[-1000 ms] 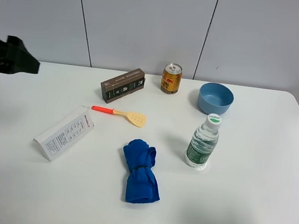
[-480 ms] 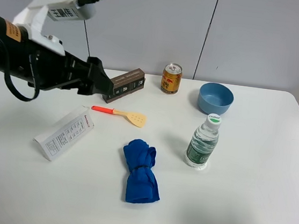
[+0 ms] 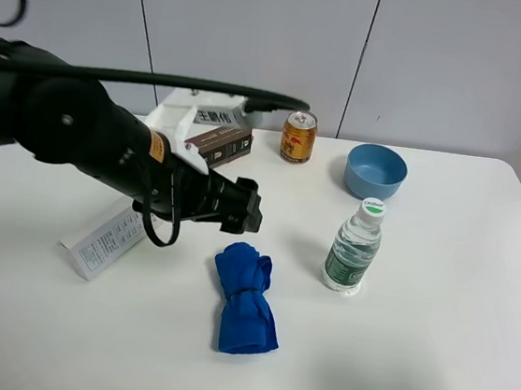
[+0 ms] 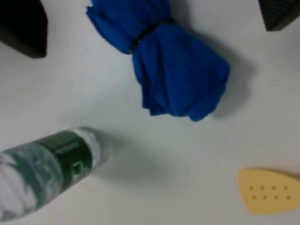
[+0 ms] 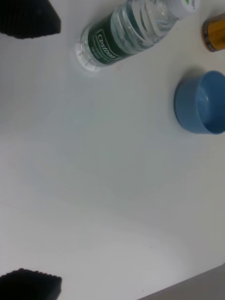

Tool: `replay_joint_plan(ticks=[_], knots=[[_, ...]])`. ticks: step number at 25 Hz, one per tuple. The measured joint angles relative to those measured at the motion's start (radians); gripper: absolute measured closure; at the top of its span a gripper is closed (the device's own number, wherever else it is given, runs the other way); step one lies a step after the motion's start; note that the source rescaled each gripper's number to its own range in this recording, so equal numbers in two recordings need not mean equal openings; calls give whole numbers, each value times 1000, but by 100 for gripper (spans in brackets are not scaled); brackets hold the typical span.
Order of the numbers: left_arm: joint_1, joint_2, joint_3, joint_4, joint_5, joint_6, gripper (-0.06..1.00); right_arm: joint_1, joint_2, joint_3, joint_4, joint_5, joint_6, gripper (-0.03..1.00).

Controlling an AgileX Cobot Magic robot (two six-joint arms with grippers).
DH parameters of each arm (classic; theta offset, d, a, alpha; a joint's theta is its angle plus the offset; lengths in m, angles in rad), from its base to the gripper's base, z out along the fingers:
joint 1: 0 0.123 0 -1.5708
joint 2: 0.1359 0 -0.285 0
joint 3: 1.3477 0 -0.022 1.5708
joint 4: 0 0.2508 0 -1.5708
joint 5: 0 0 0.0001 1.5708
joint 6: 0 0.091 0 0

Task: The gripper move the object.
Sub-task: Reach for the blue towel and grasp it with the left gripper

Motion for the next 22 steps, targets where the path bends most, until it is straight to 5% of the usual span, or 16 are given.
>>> replay_joint_plan(ticks=[22], knots=[[-162, 185, -9, 167, -85, -105, 8, 0, 0, 0, 0, 0, 0, -3]])
